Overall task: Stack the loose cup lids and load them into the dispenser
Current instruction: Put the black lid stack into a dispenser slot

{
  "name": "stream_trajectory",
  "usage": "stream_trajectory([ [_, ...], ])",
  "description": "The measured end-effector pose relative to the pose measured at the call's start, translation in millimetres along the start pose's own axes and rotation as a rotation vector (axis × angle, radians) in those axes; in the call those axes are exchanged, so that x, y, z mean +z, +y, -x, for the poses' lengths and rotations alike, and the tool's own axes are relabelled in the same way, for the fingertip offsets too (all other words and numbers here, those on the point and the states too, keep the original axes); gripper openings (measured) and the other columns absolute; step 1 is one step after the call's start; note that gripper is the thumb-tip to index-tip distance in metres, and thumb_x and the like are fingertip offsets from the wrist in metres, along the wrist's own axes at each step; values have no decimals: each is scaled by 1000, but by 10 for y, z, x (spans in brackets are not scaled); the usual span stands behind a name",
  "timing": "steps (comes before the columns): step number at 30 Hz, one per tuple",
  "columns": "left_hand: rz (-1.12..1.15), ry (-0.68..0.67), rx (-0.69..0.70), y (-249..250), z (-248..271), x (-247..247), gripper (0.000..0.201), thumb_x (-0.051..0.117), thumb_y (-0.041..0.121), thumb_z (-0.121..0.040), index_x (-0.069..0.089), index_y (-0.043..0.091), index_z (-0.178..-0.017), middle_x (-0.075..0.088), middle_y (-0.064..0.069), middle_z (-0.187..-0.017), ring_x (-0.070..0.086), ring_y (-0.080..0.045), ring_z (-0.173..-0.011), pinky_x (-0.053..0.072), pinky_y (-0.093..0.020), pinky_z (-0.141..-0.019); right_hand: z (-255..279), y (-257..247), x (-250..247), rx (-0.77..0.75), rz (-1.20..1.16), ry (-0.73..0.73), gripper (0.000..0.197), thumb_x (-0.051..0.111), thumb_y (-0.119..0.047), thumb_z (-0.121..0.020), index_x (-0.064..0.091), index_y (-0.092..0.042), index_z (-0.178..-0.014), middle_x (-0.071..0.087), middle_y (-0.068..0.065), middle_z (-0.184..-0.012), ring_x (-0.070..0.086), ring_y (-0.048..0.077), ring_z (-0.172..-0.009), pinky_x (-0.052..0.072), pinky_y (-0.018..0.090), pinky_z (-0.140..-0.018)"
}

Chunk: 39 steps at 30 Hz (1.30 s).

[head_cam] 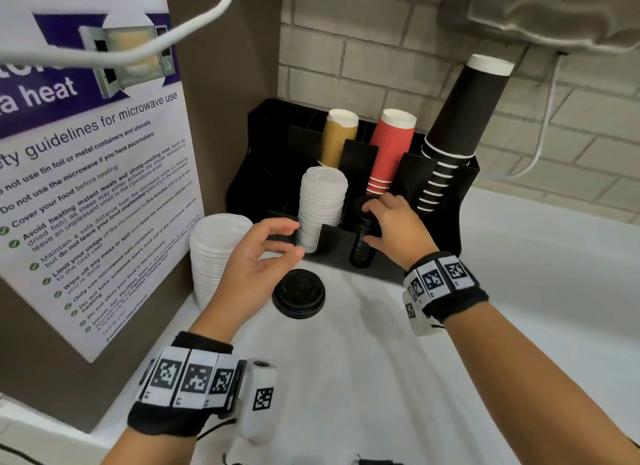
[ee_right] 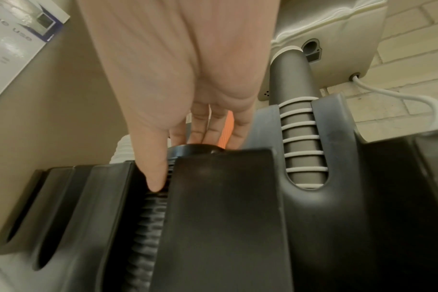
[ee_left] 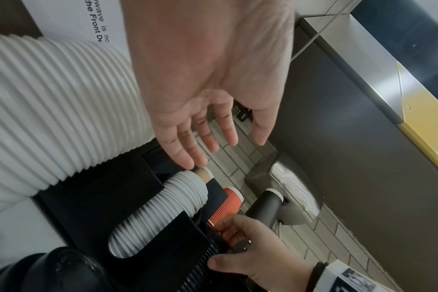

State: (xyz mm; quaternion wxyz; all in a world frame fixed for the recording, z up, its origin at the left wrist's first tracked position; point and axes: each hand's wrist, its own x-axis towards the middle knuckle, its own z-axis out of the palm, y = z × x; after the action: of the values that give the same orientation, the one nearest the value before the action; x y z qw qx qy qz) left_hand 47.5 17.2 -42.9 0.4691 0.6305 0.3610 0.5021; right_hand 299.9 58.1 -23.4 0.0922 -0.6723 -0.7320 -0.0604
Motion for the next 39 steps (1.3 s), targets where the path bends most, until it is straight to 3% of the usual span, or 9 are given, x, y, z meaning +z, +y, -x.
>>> stream_trajectory([
  [5,-6,10,10,17,-26,-13,29,66,10,-90,61,31,-108,60,10,-116,62,6,-91,43,-2,-75,166,-304,-22,-115,-180,200,44,75,-25,-78,61,-11,-117,57,9,-110,52,28,-102,46,43,-85],
  [8,-1,14,17,29,-49,-18,30,66,8,-89,60,30,-108,60,6,-117,61,6,-89,44,-5,-76,201,-624,100,-229,-386,-183,46,73,-33,-82,60,-13,-122,53,5,-108,53,24,-104,46,40,-91],
  [11,-1,2,24,47,-46,-24,30,66,10,-89,60,31,-109,60,6,-118,61,5,-90,45,-6,-76,187,-859,316,-169,-299,-547,76,71,-49,-80,37,-28,-145,43,8,-133,38,28,-126,40,44,-104],
  [14,5,-2,18,51,-25,-45,29,66,10,-90,60,31,-110,60,8,-118,61,5,-91,45,-5,-76,162,-1002,462,-126,-191,-623,95,75,-56,-72,22,-34,-149,36,11,-139,31,31,-130,41,48,-102],
  [24,16,5,8,49,61,-102,29,65,8,-90,60,22,-115,60,7,-116,61,5,-91,46,-7,-76,73,-1080,605,-46,-112,-691,98,80,-51,-65,24,-35,-143,32,11,-134,32,35,-125,48,50,-90],
  [29,23,-7,3,7,79,-102,32,69,12,-87,60,23,-116,60,9,-116,61,2,-96,47,-10,-77,199,-808,339,58,-554,-512,73,81,-34,-69,38,-33,-128,44,7,-118,50,27,-110,51,38,-89],
  [33,27,-189,-109,-70,78,-48,79,87,30,-66,44,46,-131,49,15,-135,54,-5,-120,50,-22,-90,504,-718,40,107,-1155,-276,59,75,-8,-77,45,-29,-124,57,0,-104,59,10,-90,53,23,-75],
  [36,82,-355,-121,-82,99,62,101,93,34,-59,35,51,-140,45,15,-141,51,-13,-128,51,-32,-97,736,-773,-102,73,-1259,-219,66,74,-15,-71,46,-32,-129,59,-3,-109,61,10,-98,52,23,-79],
  [39,145,-382,-26,-45,102,146,88,88,29,-57,47,52,-132,54,18,-130,55,-16,-124,55,-31,-89,854,-773,-221,56,-1283,-166,68,79,-16,-71,48,-31,-130,61,-1,-115,63,13,-105,51,29,-93],
])
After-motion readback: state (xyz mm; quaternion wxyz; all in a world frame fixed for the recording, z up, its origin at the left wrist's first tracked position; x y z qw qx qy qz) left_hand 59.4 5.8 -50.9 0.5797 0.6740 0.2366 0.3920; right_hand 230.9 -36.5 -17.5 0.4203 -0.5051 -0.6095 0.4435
